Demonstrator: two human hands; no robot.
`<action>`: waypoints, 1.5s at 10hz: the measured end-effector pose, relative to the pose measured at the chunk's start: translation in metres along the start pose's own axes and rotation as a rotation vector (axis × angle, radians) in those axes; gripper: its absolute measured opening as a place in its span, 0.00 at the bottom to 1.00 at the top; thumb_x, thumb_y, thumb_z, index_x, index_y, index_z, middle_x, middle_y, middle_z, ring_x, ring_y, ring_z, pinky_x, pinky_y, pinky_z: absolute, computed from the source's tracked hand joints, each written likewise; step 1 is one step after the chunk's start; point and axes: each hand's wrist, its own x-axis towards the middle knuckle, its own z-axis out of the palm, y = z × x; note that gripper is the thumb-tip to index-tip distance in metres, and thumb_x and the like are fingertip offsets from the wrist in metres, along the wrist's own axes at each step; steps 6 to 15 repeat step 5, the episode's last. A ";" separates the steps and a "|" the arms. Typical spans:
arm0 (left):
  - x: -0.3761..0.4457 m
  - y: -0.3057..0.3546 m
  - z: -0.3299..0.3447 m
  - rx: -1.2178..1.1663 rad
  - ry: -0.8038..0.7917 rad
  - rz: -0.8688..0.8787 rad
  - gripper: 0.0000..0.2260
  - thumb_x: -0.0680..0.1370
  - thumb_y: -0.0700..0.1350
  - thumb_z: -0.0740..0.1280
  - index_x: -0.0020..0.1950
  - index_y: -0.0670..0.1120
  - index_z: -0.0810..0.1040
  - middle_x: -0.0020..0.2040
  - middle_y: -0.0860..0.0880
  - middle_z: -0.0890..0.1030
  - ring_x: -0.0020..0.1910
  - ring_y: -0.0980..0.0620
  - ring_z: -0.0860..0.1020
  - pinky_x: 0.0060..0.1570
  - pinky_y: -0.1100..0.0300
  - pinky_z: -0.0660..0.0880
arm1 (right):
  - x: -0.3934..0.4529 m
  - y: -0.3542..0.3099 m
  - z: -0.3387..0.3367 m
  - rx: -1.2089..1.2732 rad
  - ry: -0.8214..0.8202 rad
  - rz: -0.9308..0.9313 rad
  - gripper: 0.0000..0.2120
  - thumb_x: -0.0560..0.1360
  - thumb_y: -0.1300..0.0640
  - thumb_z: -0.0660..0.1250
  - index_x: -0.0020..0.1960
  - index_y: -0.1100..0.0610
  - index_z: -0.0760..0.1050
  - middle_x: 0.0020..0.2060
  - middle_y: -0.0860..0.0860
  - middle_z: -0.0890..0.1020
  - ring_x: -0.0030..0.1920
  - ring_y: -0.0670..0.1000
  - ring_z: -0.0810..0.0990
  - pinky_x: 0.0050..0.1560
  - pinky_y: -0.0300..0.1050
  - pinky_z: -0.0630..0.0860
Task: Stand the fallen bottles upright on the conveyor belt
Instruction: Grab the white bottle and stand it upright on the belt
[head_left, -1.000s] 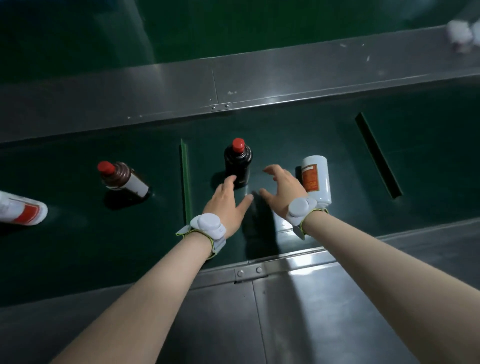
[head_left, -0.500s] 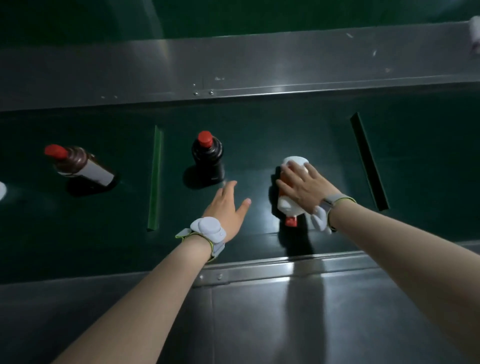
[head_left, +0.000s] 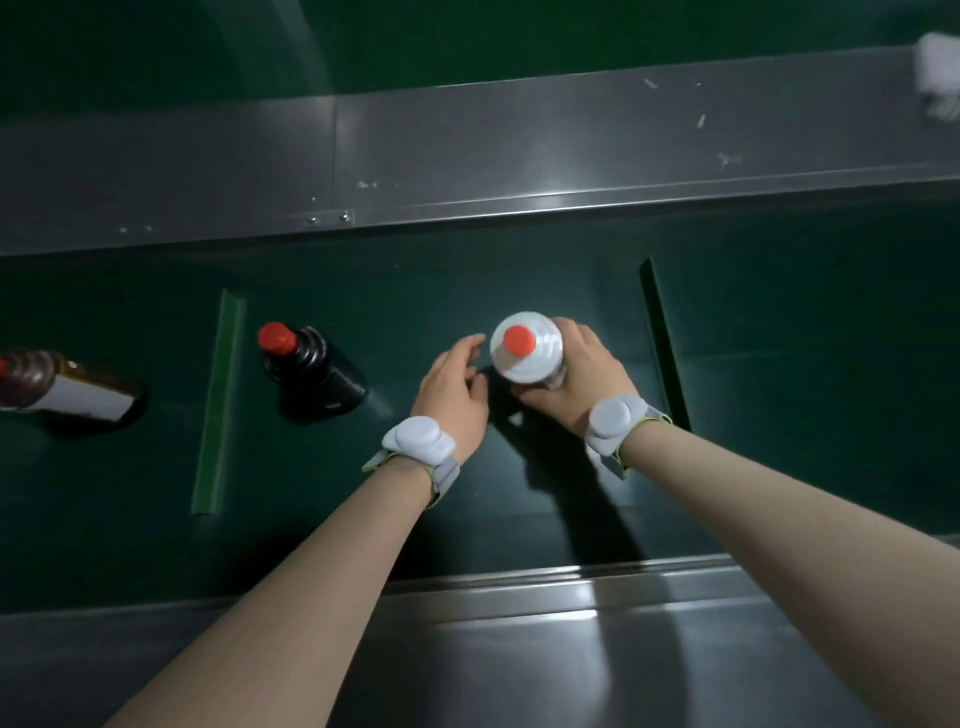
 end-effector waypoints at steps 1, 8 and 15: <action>0.008 0.038 0.022 -0.014 -0.070 0.012 0.30 0.75 0.37 0.61 0.76 0.59 0.72 0.71 0.50 0.80 0.66 0.49 0.80 0.60 0.60 0.78 | -0.001 0.001 -0.017 0.176 0.064 0.092 0.36 0.65 0.43 0.82 0.69 0.47 0.73 0.61 0.48 0.81 0.56 0.51 0.82 0.55 0.51 0.80; -0.003 0.054 0.030 0.080 -0.143 0.030 0.28 0.78 0.37 0.65 0.76 0.57 0.70 0.72 0.48 0.80 0.68 0.45 0.81 0.69 0.45 0.79 | -0.027 -0.013 -0.056 0.159 -0.060 0.116 0.35 0.73 0.47 0.79 0.73 0.55 0.68 0.65 0.56 0.79 0.62 0.59 0.80 0.62 0.58 0.79; -0.003 0.054 0.030 0.080 -0.143 0.030 0.28 0.78 0.37 0.65 0.76 0.57 0.70 0.72 0.48 0.80 0.68 0.45 0.81 0.69 0.45 0.79 | -0.027 -0.013 -0.056 0.159 -0.060 0.116 0.35 0.73 0.47 0.79 0.73 0.55 0.68 0.65 0.56 0.79 0.62 0.59 0.80 0.62 0.58 0.79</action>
